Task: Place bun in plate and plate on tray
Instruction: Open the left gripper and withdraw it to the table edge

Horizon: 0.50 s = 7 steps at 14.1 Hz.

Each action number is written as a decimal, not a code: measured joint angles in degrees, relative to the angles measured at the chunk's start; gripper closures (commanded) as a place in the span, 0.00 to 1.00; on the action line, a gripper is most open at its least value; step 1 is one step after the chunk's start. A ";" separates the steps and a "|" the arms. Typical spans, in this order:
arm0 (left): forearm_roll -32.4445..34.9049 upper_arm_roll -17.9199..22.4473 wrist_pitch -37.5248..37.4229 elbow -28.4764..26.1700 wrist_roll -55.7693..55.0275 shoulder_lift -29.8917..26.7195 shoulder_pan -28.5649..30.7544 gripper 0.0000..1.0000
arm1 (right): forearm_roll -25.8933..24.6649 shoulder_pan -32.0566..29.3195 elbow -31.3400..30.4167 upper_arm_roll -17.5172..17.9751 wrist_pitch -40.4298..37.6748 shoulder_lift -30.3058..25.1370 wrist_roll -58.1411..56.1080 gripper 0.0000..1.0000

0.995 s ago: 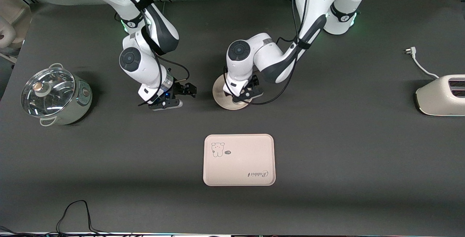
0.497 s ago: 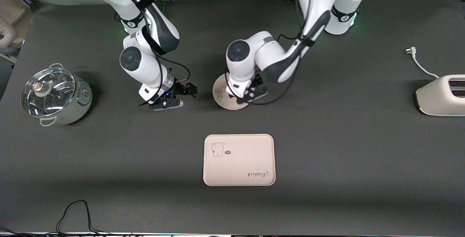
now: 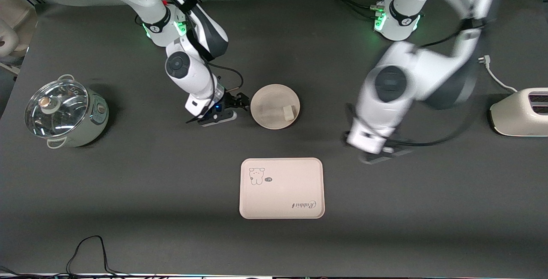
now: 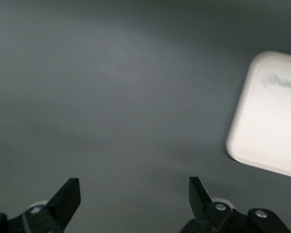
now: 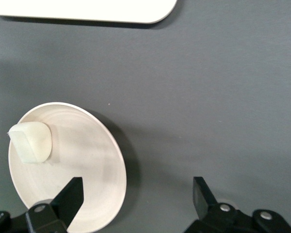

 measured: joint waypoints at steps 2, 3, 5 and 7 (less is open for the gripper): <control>-0.46 0.11 -1.51 -0.03 8.79 -3.52 6.26 0.00 | 0.00 1.32 0.08 0.46 2.18 2.22 0.71 0.00; -1.30 0.11 -2.31 -0.07 12.29 -4.92 9.05 0.00 | 0.00 2.31 0.18 0.49 3.03 3.01 1.64 0.00; -4.59 0.15 -3.14 -0.13 16.80 -6.81 13.93 0.00 | 0.00 3.96 0.23 0.53 4.39 3.99 2.76 0.00; -6.63 2.69 -5.55 -0.15 19.72 -8.38 14.38 0.00 | 0.00 5.49 0.19 0.55 6.62 5.21 3.27 0.00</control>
